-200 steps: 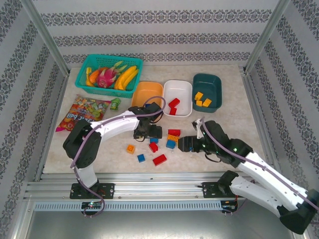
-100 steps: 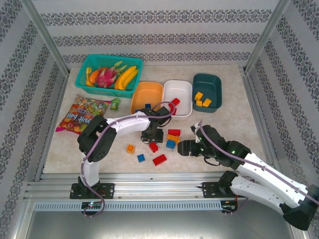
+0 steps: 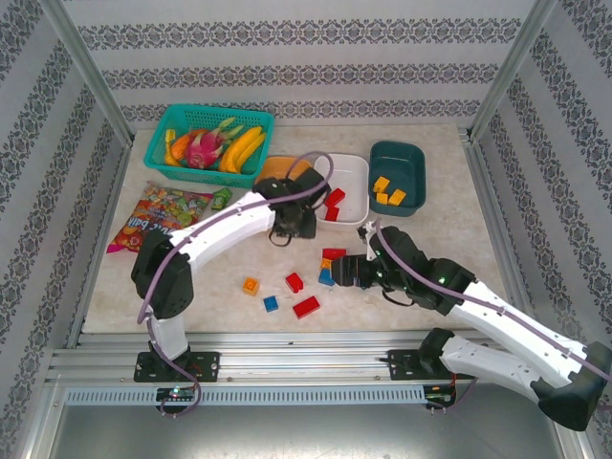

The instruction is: Sort the legos into containers by color

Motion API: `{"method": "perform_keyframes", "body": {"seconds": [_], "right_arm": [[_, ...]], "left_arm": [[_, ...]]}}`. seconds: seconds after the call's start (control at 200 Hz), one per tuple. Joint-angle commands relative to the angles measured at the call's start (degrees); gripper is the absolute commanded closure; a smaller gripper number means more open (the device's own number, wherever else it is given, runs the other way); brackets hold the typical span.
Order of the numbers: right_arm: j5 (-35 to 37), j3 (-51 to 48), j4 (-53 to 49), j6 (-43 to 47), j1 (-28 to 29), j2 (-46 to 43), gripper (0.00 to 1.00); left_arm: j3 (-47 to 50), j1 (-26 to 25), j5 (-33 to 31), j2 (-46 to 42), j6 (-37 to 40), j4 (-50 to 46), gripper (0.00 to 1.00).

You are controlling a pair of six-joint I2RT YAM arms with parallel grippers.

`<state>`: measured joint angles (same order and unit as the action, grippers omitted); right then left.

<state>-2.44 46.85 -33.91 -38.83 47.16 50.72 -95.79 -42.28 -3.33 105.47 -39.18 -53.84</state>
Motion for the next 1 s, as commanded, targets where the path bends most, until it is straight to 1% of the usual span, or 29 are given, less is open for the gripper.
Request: {"method": "perform_keyframes", "body": {"seconds": [0.0,0.135,0.31,0.455,0.545,0.669,0.829,0.994], "right_arm": [[2.44,3.63,5.23,-0.26,0.25,2.38,0.24],[1.02,7.1,7.1,-0.64,-0.99,7.21,0.24],[-1.11,10.4,5.91,-0.83,-2.36,12.54,0.24],[-3.49,9.93,7.57,-2.73,-4.07,14.18,0.24],[-4.0,9.88,8.53,-3.27,-4.43,14.66,0.23],[-4.5,9.93,8.95,-3.58,-4.79,15.11,0.23],[-4.72,9.63,9.09,-3.87,-4.86,15.31,0.23],[-5.14,9.44,9.13,-3.81,-4.88,15.46,0.23]], "left_arm": [[-4.88,4.28,-1.49,1.39,3.52,-5.62,0.6],[-11.06,8.14,1.01,5.92,4.8,-6.44,0.6],[-17.39,10.96,3.47,13.51,5.2,-8.6,0.61],[-17.99,12.2,4.85,17.85,4.87,-8.3,0.61],[-18.03,12.52,6.46,20.03,4.9,-7.4,0.6],[-18.94,12.65,7.14,22.48,5.16,-7.15,0.59],[-19.75,13.0,7.46,24.79,5.26,-7.16,0.54],[-20.14,13.21,7.46,25.04,5.34,-7.52,0.41]]}}
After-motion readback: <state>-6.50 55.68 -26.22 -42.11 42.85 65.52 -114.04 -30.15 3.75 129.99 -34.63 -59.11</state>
